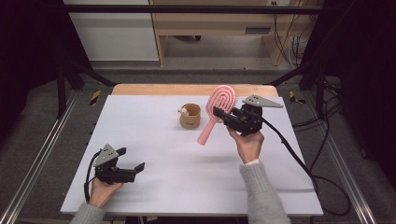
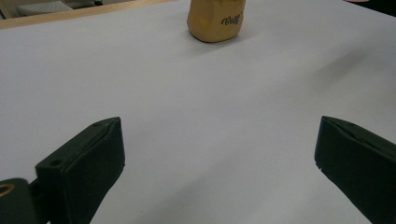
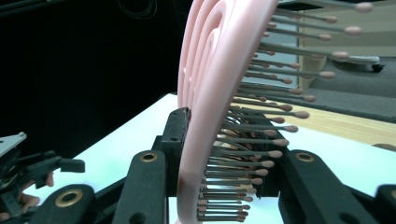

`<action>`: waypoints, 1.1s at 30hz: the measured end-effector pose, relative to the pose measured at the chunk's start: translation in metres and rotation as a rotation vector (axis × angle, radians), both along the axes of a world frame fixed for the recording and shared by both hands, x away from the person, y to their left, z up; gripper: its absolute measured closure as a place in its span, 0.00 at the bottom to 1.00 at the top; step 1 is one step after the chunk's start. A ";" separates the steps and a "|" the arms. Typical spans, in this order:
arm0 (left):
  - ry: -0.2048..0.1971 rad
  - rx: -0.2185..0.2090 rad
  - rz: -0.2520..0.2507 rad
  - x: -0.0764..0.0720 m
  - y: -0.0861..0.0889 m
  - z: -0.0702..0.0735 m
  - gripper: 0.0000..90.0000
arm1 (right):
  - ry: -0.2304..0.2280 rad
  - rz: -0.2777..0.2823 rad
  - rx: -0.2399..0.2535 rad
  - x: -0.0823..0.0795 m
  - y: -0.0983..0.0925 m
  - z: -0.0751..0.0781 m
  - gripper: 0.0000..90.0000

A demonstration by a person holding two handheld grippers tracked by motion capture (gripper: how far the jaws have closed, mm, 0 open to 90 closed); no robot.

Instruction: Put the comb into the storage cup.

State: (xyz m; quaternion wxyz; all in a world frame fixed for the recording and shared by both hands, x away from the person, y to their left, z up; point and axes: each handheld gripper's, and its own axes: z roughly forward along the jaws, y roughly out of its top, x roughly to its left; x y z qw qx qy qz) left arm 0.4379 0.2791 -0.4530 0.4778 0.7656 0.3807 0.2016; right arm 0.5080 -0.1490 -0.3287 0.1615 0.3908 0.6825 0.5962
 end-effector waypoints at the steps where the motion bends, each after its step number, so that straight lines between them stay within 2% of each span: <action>1: 0.001 -0.001 0.002 0.000 0.000 0.000 0.02 | -0.001 -0.003 -0.002 0.001 0.001 0.001 0.71; 12: 0.003 -0.005 0.004 0.001 0.001 -0.001 0.02 | -0.012 -0.047 -0.010 0.013 0.001 0.007 0.71; 25: 0.005 -0.011 0.006 0.001 0.002 -0.001 0.02 | -0.024 -0.092 0.016 0.032 0.002 0.012 0.71; 33: 0.006 -0.015 0.001 0.001 0.002 -0.001 0.02 | -0.021 -0.124 0.006 0.043 0.006 0.014 0.71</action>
